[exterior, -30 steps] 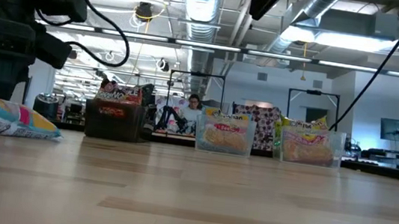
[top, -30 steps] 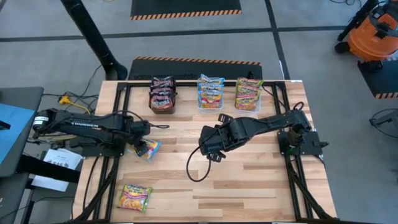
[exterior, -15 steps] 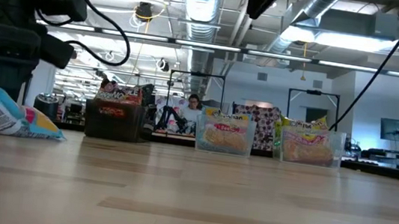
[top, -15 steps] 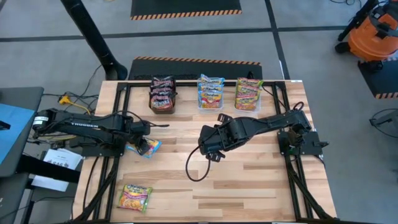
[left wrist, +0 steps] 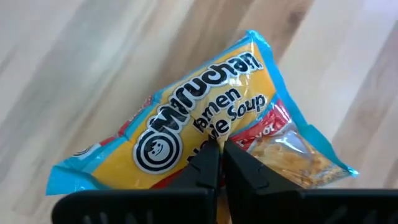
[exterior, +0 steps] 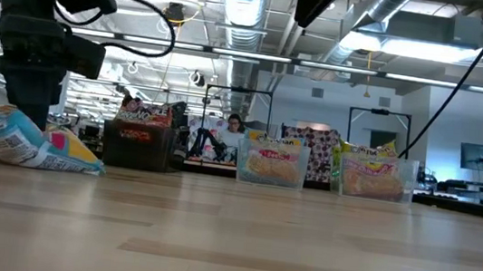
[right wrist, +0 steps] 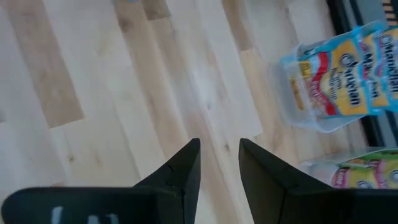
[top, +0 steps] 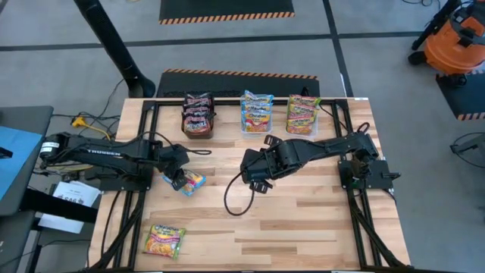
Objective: Sort Maruchan noodles
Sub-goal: Put the blue noodle pack into the left transparent bin
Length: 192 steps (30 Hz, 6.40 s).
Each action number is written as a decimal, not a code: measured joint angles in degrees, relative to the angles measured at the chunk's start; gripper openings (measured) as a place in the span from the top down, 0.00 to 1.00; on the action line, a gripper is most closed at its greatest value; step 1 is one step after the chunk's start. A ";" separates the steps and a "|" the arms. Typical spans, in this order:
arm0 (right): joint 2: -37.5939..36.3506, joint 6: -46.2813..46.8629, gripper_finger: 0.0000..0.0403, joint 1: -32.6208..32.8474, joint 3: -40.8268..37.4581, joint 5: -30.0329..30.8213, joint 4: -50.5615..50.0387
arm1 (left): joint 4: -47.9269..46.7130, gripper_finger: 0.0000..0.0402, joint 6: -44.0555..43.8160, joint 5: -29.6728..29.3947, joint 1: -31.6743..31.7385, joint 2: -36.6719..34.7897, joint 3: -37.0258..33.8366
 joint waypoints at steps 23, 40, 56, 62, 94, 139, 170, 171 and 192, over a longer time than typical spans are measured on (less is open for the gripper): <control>-4.56 -11.12 0.67 -12.49 -0.02 -18.89 5.41 | 17.89 1.00 3.99 2.52 -0.02 -0.89 0.05; -7.02 -8.97 0.67 -28.04 0.00 -57.92 18.83 | 30.65 1.00 5.86 2.41 -0.02 -0.85 0.18; -1.90 -13.91 0.65 -22.55 0.00 -50.45 8.45 | 31.45 1.00 10.58 -1.39 0.18 -0.85 0.23; 2.74 -13.97 0.66 -17.72 0.00 -51.02 12.19 | 28.52 1.00 14.59 -5.81 2.97 -1.82 4.45; 17.18 -28.72 0.59 -12.48 0.04 -48.99 41.85 | 3.58 1.00 22.33 -9.24 9.33 -2.70 34.86; 30.59 -23.83 0.41 -12.87 0.36 -27.96 49.43 | 8.51 1.00 24.21 -15.66 10.36 -6.84 34.86; 15.77 -35.12 0.99 -11.87 -0.24 -10.22 26.38 | 5.13 1.00 25.48 -15.68 10.36 -6.84 34.86; 14.98 -36.02 0.99 -11.87 -0.24 -8.35 25.59 | 4.75 1.00 25.46 -15.68 10.36 -6.84 34.86; 11.34 -65.58 0.99 -18.50 -0.04 19.19 10.17 | 0.80 1.00 25.33 -15.68 10.36 -6.82 34.86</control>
